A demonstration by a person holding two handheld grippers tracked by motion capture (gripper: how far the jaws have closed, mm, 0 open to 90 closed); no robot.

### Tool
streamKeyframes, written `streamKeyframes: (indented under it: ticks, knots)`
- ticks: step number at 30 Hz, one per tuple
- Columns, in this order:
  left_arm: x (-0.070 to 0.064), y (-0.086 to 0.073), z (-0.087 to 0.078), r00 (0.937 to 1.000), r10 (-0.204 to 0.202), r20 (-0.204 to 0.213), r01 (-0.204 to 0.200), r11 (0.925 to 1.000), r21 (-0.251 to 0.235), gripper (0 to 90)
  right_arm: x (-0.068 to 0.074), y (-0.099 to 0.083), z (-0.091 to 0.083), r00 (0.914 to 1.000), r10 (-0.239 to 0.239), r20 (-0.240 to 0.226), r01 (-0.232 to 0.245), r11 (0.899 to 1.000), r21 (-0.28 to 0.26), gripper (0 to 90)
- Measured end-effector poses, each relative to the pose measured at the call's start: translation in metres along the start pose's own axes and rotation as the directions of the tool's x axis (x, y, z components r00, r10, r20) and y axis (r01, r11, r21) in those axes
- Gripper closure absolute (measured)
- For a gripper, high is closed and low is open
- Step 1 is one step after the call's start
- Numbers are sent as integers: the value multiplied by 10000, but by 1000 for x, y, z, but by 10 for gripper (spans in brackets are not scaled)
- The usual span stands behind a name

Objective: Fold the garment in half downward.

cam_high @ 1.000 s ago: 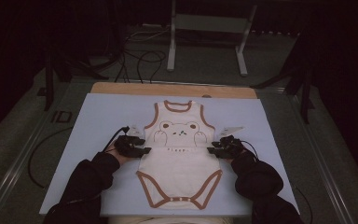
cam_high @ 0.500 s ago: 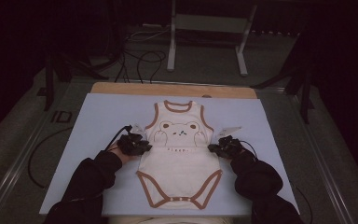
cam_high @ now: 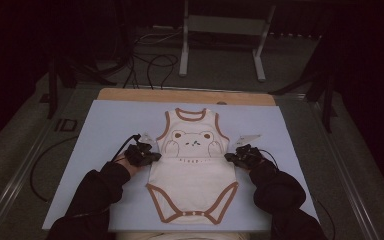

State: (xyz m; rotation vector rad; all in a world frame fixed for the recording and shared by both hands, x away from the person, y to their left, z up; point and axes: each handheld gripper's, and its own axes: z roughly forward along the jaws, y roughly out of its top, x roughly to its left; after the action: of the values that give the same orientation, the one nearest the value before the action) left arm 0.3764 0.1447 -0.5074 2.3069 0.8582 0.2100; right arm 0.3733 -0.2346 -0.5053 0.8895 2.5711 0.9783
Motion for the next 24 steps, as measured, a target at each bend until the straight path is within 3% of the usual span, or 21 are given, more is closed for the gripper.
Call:
streamKeyframes:
  ticks: [24]
  knots:
    - [-8, 5, -34, 9983, 589, 10, -587, 9968, -535, 890, 9, 6, -29, 9997, -143, 186, 158, 9963, -841, 891]
